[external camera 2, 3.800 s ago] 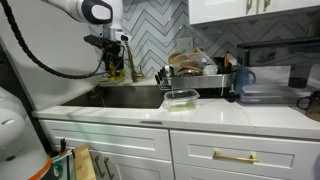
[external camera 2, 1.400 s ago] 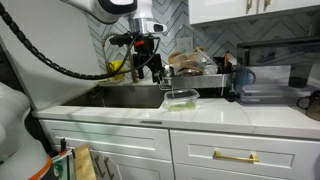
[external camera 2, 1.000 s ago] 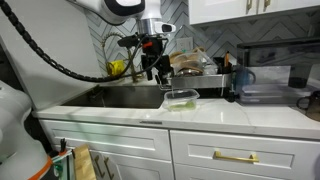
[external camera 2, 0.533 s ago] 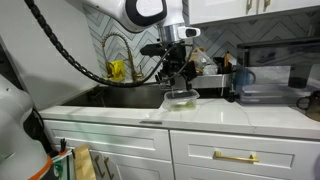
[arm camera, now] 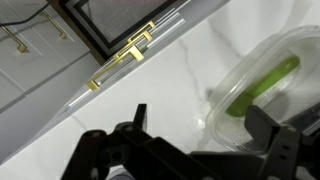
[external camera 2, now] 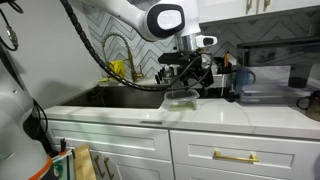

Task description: Pour the contents of the lunchbox onto the counter, pick up the green spoon and put it in the drying rack

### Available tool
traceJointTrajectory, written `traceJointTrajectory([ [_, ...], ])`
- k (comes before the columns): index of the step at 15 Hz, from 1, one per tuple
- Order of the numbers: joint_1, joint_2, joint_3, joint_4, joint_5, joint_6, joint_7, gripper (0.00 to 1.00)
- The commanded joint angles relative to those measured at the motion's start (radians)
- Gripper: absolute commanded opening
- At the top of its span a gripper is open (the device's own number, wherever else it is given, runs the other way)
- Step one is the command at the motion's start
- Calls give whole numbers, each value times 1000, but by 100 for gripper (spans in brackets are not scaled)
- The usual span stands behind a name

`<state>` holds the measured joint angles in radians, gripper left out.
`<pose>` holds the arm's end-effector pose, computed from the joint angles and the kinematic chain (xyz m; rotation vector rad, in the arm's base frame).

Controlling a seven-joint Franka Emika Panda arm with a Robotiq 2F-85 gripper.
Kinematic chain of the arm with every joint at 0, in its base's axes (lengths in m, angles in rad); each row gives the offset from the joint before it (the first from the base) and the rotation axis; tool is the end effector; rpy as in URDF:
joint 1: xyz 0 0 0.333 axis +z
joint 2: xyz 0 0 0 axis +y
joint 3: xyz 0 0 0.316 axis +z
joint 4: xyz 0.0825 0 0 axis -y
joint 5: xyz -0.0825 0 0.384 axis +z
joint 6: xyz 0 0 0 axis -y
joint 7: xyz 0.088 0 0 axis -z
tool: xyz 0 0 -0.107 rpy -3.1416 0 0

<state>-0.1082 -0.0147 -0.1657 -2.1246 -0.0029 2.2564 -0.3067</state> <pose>0.5318 -0.1497 0.4307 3.0917 0.0530 0.2171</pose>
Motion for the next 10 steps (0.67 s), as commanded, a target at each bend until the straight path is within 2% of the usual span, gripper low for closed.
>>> traceJointTrajectory([
  [1,-13,68,9,59,62,4,-87,100],
  [8,-24,165,42,143,159,-16,-210,98],
  [9,-25,179,47,153,164,-19,-220,88],
  [10,-28,190,53,163,170,-25,-233,73],
])
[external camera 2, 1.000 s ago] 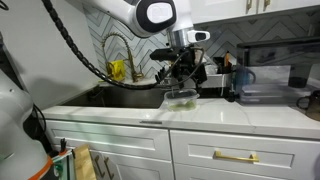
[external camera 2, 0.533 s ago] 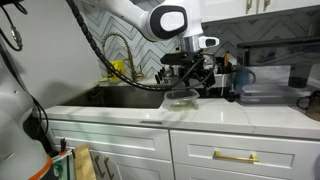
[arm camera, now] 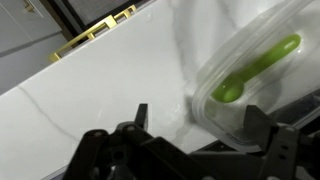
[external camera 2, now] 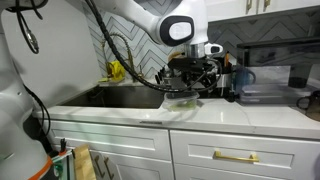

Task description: Pour the contents of the lunchbox onto the counter, pick up the green spoon and put it in the drying rack

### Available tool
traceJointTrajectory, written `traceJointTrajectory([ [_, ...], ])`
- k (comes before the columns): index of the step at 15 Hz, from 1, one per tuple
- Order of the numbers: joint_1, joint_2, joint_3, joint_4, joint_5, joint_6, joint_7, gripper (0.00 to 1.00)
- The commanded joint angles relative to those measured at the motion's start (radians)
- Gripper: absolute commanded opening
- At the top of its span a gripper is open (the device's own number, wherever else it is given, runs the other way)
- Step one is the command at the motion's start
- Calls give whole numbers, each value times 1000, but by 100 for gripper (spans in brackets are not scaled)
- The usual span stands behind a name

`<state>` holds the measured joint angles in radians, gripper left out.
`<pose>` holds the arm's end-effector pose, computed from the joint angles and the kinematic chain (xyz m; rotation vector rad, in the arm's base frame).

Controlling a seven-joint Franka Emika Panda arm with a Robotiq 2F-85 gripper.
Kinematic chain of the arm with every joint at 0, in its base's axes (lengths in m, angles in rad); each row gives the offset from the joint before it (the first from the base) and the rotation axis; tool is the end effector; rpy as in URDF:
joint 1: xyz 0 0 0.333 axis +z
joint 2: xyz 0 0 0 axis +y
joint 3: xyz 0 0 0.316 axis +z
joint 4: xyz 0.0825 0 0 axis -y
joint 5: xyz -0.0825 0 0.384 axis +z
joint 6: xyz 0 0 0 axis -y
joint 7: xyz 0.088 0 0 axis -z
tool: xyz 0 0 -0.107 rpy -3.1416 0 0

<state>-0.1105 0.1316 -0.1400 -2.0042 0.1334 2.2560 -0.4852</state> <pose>0.5749 -0.1413 0.4047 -3.0834 -0.2454 -0.2264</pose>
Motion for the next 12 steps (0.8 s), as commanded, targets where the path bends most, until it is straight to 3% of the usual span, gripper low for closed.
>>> traceJointTrajectory([
  [1,-30,52,33,49,36,-24,-67,70],
  [7,-50,81,51,67,23,-46,-87,21],
  [10,-44,22,45,13,-34,-26,-75,1],
  [12,-40,-23,31,-20,-80,-23,-34,3],
])
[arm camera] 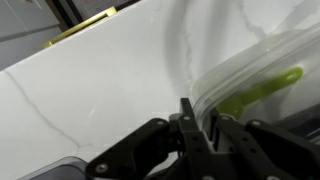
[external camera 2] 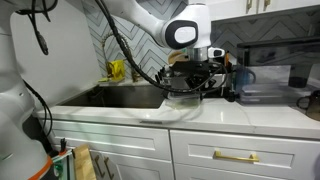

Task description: Pour the contents of the lunchbox onto the counter, pick up the green spoon and put it in the drying rack

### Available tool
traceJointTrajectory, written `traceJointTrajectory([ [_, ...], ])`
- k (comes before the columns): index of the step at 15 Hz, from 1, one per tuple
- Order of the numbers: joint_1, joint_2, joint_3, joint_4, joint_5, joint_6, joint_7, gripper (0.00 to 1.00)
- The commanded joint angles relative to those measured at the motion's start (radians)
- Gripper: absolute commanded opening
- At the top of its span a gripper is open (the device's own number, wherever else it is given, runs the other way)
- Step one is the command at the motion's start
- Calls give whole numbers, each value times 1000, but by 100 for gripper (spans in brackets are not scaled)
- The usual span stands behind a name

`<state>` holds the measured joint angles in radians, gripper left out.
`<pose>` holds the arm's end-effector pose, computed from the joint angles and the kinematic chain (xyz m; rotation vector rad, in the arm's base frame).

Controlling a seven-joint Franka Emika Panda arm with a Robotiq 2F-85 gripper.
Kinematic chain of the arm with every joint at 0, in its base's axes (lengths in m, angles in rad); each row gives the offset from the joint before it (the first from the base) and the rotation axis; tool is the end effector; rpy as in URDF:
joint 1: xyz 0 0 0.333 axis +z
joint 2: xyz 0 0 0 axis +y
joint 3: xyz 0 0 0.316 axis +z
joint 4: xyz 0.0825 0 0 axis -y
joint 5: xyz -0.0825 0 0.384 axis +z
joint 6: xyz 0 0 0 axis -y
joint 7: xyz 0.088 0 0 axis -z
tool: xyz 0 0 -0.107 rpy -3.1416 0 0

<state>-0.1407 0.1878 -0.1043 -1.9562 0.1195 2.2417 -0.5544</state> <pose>0.5888 -0.1413 0.3919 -3.0800 -0.3753 -0.1889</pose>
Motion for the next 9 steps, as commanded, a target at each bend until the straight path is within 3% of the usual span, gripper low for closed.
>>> traceJointTrajectory([
  [1,-5,-117,-16,-100,-119,9,77,4],
  [5,4,-269,-42,-209,-401,20,302,4],
  [9,-8,-367,-4,-265,-675,7,608,4],
])
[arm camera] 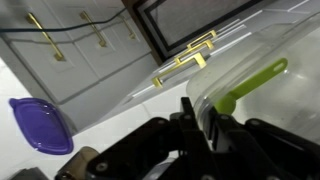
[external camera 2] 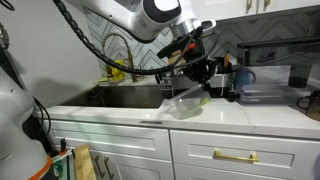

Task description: Pour the contents of the lunchbox onto the counter, pick up the green spoon and put it in the drying rack

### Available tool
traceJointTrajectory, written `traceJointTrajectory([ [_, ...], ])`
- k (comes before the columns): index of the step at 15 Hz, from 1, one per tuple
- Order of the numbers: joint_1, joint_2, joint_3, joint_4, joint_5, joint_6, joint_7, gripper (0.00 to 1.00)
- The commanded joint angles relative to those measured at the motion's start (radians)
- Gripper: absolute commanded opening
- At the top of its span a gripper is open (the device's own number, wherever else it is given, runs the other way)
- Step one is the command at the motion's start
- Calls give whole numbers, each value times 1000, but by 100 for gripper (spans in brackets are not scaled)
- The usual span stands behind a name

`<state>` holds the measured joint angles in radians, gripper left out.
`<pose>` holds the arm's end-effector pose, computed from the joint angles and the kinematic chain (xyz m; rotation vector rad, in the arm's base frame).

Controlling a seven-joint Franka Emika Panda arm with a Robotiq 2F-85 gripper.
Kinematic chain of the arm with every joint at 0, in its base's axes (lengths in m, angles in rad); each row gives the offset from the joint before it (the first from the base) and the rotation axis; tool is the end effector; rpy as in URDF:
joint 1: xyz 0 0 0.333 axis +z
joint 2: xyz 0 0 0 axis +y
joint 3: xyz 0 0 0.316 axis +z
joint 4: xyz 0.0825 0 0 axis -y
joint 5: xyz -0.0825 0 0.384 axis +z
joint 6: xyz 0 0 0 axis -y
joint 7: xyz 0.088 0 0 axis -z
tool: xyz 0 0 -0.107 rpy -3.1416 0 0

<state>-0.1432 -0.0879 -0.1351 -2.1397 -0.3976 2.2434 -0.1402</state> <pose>0.5167 -0.1606 0.4636 2.7810 0.1128 0.1666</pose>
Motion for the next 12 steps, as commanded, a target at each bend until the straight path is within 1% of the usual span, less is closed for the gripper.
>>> traceJointTrajectory([
  [1,-10,-103,39,-85,-203,7,270,4],
  [4,-13,-118,86,-91,-380,19,506,4],
  [7,2,-104,134,-83,-560,-4,726,4],
  [10,22,-81,170,-72,-737,-56,892,4],
  [12,43,-57,183,-65,-823,-101,977,4],
])
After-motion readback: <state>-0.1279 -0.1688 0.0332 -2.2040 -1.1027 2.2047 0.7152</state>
